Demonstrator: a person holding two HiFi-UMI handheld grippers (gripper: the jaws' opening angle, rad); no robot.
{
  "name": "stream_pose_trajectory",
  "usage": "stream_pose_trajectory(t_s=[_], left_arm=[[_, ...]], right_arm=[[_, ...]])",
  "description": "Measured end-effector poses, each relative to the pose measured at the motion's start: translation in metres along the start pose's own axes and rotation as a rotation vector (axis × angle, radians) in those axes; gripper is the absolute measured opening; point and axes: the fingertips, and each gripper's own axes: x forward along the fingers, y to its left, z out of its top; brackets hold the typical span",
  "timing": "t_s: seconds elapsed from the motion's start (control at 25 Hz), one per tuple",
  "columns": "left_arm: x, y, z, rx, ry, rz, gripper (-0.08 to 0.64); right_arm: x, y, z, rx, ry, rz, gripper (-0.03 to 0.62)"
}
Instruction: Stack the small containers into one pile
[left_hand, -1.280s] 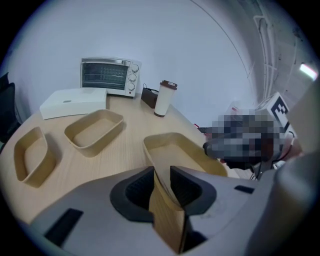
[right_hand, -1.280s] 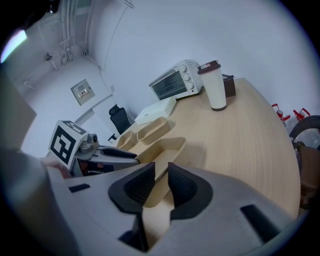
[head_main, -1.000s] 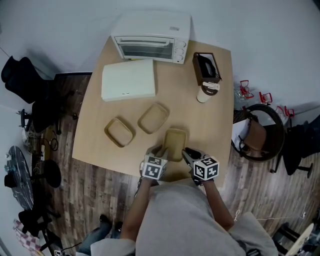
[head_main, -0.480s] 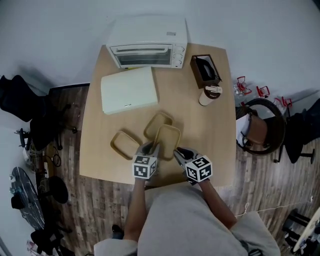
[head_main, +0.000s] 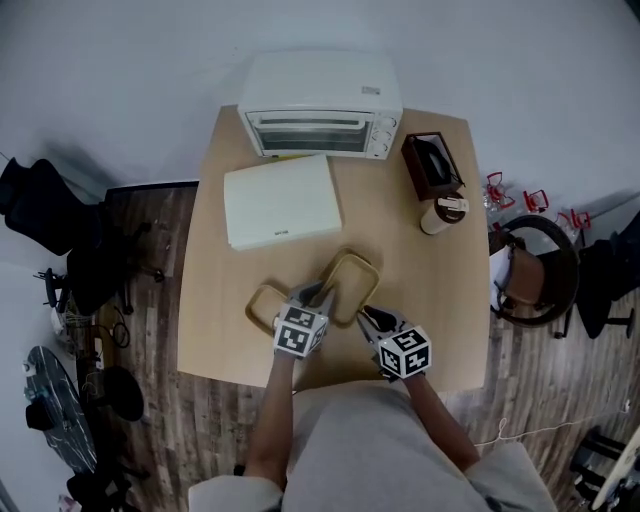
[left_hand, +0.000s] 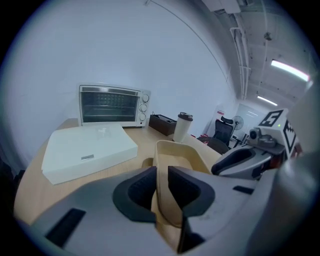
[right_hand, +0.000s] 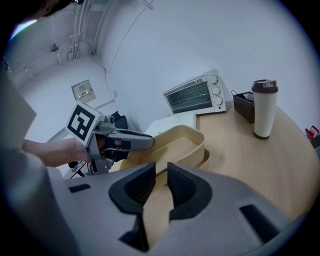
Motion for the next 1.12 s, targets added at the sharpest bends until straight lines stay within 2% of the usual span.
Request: stream_pose_trajectory(t_s=[0.2, 0.4, 0.48, 0.6, 0.72, 0.84, 0.92, 1.04, 1.12], left_arm=[[0.014, 0.029, 0.005, 0.104, 0.013, 0.029, 0.049], [0.04, 0.023, -0.002, 0.151, 0.035, -0.058, 0.038], [0.051, 0.026, -0.009, 0.156, 0.053, -0.053, 0.037], [0.057, 0.04, -0.015, 0.133, 0.071, -0.021, 0.037], [0.057, 0.05, -0.018, 0.113, 0.078, -0.004, 0.037], [0.06, 0.052, -0.021, 0.116, 0.089, 0.0, 0.037], [0.062, 0.051, -0.022, 0.112, 0.096, -0.005, 0.037], [0.065, 0.051, -0.026, 0.101, 0.108, -0.002, 0.037], [0.066, 0.053, -0.025, 0.097, 0.105, 0.003, 0.037]], right_arm=[[0.021, -0.005, 0.013, 0.013, -0.024, -0.039, 0.058], [0.042, -0.009, 0.022, 0.009, -0.047, -0.05, 0.029], [0.05, -0.011, 0.019, -0.013, -0.029, -0.068, 0.029], [0.049, -0.023, 0.011, 0.027, -0.015, -0.117, 0.029], [0.043, -0.047, -0.007, 0.12, 0.017, -0.186, 0.043], [0.042, -0.058, -0.025, 0.215, 0.062, -0.203, 0.071], [0.046, -0.058, -0.031, 0.315, 0.072, -0.174, 0.083], [0.049, -0.06, -0.034, 0.531, 0.037, -0.117, 0.109], [0.048, -0.063, -0.036, 0.626, 0.014, -0.095, 0.123]])
